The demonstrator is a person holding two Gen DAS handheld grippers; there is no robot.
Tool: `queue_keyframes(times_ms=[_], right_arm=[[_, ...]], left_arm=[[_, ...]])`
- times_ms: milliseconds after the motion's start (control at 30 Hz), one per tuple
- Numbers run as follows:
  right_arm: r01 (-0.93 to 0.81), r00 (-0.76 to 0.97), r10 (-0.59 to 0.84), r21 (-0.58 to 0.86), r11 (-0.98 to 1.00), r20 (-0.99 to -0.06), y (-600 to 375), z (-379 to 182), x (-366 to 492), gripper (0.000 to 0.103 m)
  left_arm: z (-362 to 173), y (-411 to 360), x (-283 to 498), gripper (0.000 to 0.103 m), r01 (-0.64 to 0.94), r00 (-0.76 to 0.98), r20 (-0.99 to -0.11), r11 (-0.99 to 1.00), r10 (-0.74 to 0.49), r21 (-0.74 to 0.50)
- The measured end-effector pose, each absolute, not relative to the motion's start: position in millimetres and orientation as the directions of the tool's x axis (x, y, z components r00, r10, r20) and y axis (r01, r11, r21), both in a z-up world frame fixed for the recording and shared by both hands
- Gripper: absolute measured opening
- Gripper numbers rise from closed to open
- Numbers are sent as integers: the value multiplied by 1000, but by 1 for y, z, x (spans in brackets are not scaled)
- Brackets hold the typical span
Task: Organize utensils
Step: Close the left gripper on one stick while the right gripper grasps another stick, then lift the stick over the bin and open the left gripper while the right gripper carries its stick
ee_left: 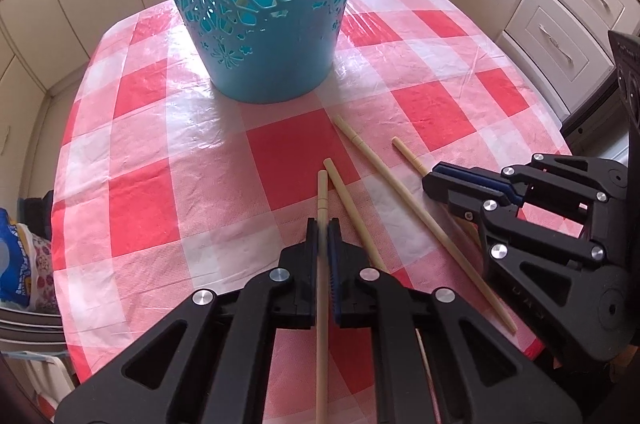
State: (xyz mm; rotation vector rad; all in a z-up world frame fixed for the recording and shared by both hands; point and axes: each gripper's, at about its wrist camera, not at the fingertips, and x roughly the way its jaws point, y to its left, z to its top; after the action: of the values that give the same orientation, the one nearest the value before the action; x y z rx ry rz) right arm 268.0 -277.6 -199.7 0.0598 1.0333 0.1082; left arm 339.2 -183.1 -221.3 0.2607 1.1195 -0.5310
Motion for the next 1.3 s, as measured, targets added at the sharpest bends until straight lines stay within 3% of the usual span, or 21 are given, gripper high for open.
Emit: queue_keyframes(times_ms=[500,833,1300], right_arm=[[2,531,245,291,957,-811,-299,-193,264,5],[43,550,308,394,918,-776,-313,-191,261,5],[54,561,320,420,906,-763,-317,-190,261,5]], left_arm=[[-211,-183,336,5,517,425,-871,856,-246,11],[-183,-172,335,5,484,533,-799,875,-279,17],[-154,-166,328,5,466,623,-718,884,-310,23]])
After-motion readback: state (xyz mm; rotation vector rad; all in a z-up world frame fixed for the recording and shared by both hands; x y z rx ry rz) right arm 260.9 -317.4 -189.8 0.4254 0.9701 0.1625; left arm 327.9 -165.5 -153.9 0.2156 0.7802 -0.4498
